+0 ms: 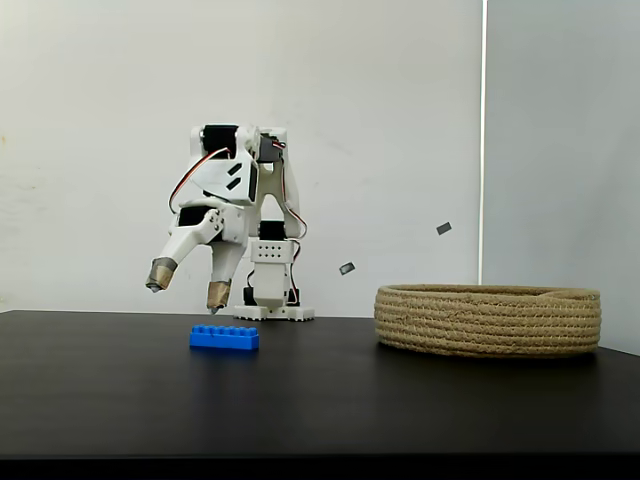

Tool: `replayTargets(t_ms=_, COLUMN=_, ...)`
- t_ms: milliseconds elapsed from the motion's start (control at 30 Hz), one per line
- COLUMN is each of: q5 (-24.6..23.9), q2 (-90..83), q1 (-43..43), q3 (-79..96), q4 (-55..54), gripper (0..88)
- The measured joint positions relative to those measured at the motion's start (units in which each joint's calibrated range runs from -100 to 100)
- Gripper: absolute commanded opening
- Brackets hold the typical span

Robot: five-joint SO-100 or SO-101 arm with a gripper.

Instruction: Place the lego blocks in the tray

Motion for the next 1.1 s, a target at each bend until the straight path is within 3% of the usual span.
replayTargets(t_ms=567, q5=-2.20, q2=12.04, q1=0.33, q3=-12.64, q4=0.00, gripper=33.1)
replayTargets(t_ms=700, q5=-2.20, q2=12.04, q1=-1.22, q3=-12.64, q4=0.00, gripper=21.9)
replayTargets(t_ms=900, q5=-1.07, q2=12.04, q1=-2.52, q3=-12.64, q4=0.00, gripper=19.1)
replayTargets(t_ms=1100, q5=-0.98, q2=12.55, q1=-4.32, q3=-12.64, q4=-1.87, gripper=4.6)
